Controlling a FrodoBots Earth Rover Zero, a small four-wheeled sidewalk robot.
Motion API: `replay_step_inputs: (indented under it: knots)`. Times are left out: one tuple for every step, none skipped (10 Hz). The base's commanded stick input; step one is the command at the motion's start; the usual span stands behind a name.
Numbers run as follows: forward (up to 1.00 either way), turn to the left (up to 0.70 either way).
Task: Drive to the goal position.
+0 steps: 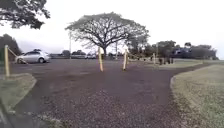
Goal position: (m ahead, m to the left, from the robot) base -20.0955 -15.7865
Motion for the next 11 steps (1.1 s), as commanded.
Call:
replay_step_inputs:
  knots:
    - [0.0, -0.7]
    - [0.0, -0.7]
    - [0.0, -0.7]
    - [0.0, -0.7]
    - [0.0, -0.7]
    - [0.0, -0.7]
    - [0.0, -0.7]
    - [0.0, -0.7]
    - [0.0, -0.7]
    - [0.0, -0.7]
    - [0.0, -0.7]
